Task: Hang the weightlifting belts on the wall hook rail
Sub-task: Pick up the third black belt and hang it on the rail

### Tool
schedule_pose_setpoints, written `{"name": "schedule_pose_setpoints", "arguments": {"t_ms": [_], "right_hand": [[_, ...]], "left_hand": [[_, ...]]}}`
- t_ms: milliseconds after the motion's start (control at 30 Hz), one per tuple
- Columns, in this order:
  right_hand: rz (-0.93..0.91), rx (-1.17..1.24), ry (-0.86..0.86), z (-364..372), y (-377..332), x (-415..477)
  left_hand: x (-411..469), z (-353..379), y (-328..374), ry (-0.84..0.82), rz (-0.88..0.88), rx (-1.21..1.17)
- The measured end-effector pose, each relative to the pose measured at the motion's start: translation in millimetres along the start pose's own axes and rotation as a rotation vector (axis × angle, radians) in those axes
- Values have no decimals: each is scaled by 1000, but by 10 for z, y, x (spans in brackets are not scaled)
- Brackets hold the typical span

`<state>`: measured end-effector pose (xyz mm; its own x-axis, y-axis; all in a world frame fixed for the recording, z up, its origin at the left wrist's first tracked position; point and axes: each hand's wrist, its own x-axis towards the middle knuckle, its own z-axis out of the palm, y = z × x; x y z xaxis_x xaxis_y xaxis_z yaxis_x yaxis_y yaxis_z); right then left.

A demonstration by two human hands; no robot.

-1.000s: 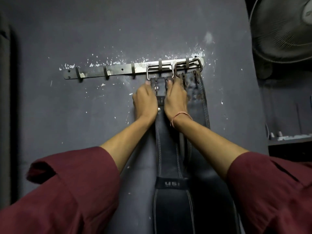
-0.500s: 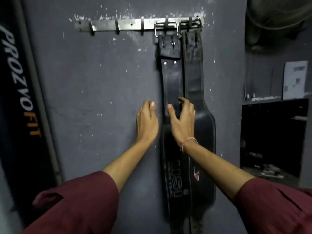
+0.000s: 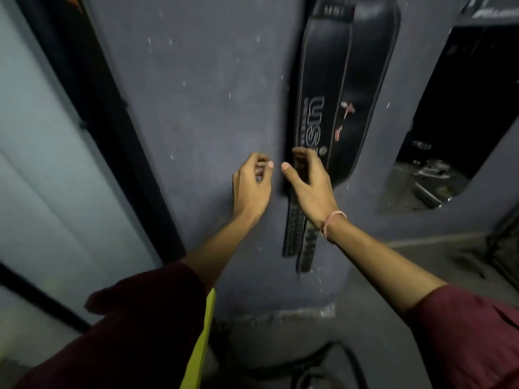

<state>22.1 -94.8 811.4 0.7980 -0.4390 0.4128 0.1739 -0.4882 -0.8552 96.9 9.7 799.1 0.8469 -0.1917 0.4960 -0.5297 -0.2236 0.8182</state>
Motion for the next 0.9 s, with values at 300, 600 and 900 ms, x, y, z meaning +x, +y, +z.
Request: {"name": "schedule_pose_setpoints", "arguments": {"t_ms": [300, 600, 900], "right_hand": [[431, -13, -249, 250, 1630, -1493], [792, -77, -473, 318, 3319, -2558], [832, -240, -711, 1656, 5913, -3374]], "left_hand": [[-1733, 579, -1312, -130, -395, 77], [-3140, 1161, -2583, -247, -737, 170], [-4608, 1723, -5181, -267, -1118, 119]]}}
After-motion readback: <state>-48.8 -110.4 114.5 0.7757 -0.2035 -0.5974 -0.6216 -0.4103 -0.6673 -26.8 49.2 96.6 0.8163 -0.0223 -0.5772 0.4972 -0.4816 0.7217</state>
